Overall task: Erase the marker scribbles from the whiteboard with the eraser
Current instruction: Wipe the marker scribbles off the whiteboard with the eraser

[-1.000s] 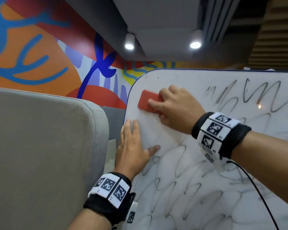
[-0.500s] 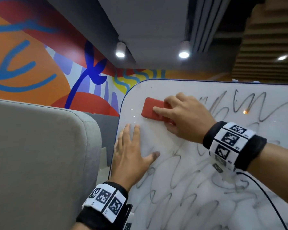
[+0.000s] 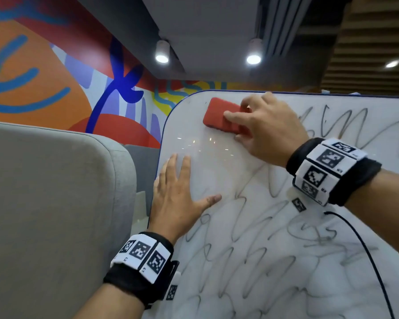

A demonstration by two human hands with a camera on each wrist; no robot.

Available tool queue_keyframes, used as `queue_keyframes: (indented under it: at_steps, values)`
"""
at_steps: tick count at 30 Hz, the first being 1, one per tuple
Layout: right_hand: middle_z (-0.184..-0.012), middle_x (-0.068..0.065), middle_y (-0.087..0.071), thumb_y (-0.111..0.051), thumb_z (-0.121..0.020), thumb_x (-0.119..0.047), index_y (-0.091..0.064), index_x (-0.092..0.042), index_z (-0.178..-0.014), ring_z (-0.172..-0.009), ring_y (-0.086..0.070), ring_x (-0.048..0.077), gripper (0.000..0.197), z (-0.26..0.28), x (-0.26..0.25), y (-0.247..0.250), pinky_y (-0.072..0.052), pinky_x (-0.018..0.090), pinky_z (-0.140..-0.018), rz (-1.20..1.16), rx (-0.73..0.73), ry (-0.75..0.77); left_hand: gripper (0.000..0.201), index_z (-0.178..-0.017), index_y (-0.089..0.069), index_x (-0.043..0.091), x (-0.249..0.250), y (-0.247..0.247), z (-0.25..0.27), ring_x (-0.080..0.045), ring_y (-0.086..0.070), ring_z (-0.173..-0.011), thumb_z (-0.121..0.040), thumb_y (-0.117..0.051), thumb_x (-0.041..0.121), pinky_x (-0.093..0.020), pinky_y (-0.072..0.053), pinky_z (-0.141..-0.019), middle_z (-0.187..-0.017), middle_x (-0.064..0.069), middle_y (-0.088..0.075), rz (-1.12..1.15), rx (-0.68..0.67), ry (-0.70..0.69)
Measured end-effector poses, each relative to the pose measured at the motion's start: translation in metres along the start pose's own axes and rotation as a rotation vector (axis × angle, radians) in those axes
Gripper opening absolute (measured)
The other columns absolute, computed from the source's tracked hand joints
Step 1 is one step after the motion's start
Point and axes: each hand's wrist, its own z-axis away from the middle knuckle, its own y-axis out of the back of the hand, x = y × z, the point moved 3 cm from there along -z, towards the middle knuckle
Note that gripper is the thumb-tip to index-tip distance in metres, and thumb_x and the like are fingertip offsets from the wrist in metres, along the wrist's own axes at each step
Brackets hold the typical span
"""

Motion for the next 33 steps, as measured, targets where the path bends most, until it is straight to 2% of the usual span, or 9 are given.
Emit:
queue_keyframes:
  at_steps: [2,8,12,15,18,21,25,28,33]
  values:
    - [-0.12,0.015,-0.058,-0.07,-0.086,-0.035,-0.056,-0.026,-0.135,-0.102,-0.051,0.035,0.052,0.0,0.002,0.003,-0.048,0.047,-0.082,0.02,0.005,-0.051,0.109,-0.156,-0.003,0.031,0.004,0.001,-0.003,-0.018,0.002,-0.15,-0.073,-0.055,0.08,-0.042,-0.011,-0.121,-0.163,0.001,0.006,0.013,0.003,0.002]
    - [-0.118,0.013,-0.058,-0.073,-0.083,-0.031,-0.055,-0.024,-0.137,-0.099,-0.053,0.032,0.058,0.035,-0.012,-0.01,-0.049,0.045,-0.079,0.011,-0.114,0.176,0.108,-0.156,-0.005,0.034,0.012,0.005,-0.01,-0.018,0.0,-0.15,-0.073,-0.06,0.077,-0.042,-0.013,-0.12,-0.164,0.0,0.002,0.035,0.012,-0.005]
    - [-0.123,0.013,-0.056,-0.069,-0.088,-0.034,-0.053,-0.028,-0.139,-0.106,-0.051,0.032,0.054,0.02,0.027,0.014,-0.049,0.047,-0.084,-0.03,-0.043,-0.015,0.108,-0.157,-0.006,0.03,0.016,0.002,-0.009,-0.02,0.0,-0.149,-0.074,-0.058,0.077,-0.042,-0.012,-0.121,-0.164,-0.001,0.002,0.016,0.011,0.001]
    - [-0.122,0.015,-0.057,-0.071,-0.087,-0.034,-0.056,-0.022,-0.135,-0.105,-0.053,0.033,0.052,0.028,0.024,0.013,-0.05,0.047,-0.084,-0.021,0.002,-0.073,0.109,-0.157,-0.007,0.029,0.018,0.0,-0.009,-0.021,-0.001,-0.149,-0.074,-0.058,0.077,-0.042,-0.012,-0.121,-0.163,-0.001,0.002,0.02,0.021,0.017]
    - [-0.111,0.018,-0.061,-0.077,-0.079,-0.028,-0.063,-0.015,-0.125,-0.092,-0.056,0.035,0.051,0.052,-0.003,-0.008,-0.052,0.046,-0.074,-0.017,-0.019,0.094,0.111,-0.157,-0.006,0.028,0.019,-0.001,-0.009,-0.022,-0.001,-0.15,-0.073,-0.059,0.077,-0.042,-0.012,-0.121,-0.164,-0.003,0.002,0.005,0.03,0.017]
    - [-0.11,0.015,-0.062,-0.079,-0.076,-0.029,-0.064,-0.017,-0.126,-0.091,-0.057,0.034,0.053,0.053,-0.005,-0.014,-0.052,0.044,-0.072,-0.019,-0.076,0.233,0.111,-0.157,-0.001,0.03,0.018,-0.002,-0.008,-0.02,0.002,-0.15,-0.074,-0.059,0.076,-0.042,-0.012,-0.121,-0.164,-0.002,0.004,0.001,0.023,0.005]
    - [-0.119,0.013,-0.059,-0.073,-0.085,-0.032,-0.06,-0.025,-0.132,-0.101,-0.052,0.033,0.05,0.022,0.032,0.01,-0.05,0.047,-0.081,-0.066,-0.016,0.011,0.112,-0.157,-0.001,0.031,0.015,-0.002,-0.006,-0.019,0.003,-0.15,-0.072,-0.057,0.078,-0.042,-0.012,-0.121,-0.164,0.0,0.005,-0.008,0.009,0.001]
    - [-0.122,0.016,-0.058,-0.073,-0.086,-0.034,-0.058,-0.02,-0.132,-0.104,-0.052,0.034,0.051,0.029,0.031,0.012,-0.049,0.047,-0.084,-0.048,0.039,-0.102,0.112,-0.157,-0.001,0.031,0.015,-0.001,-0.006,-0.017,0.004,-0.15,-0.073,-0.058,0.077,-0.043,-0.013,-0.121,-0.164,0.001,0.005,-0.001,-0.005,-0.002]
    - [-0.112,0.016,-0.061,-0.079,-0.075,-0.031,-0.063,-0.017,-0.124,-0.092,-0.056,0.034,0.053,0.067,-0.015,-0.019,-0.051,0.045,-0.073,-0.037,-0.042,0.171,0.114,-0.157,-0.003,0.031,0.014,-0.002,-0.005,-0.017,0.001,-0.15,-0.07,-0.062,0.077,-0.041,-0.011,-0.121,-0.164,0.0,0.002,0.007,0.021,-0.023]
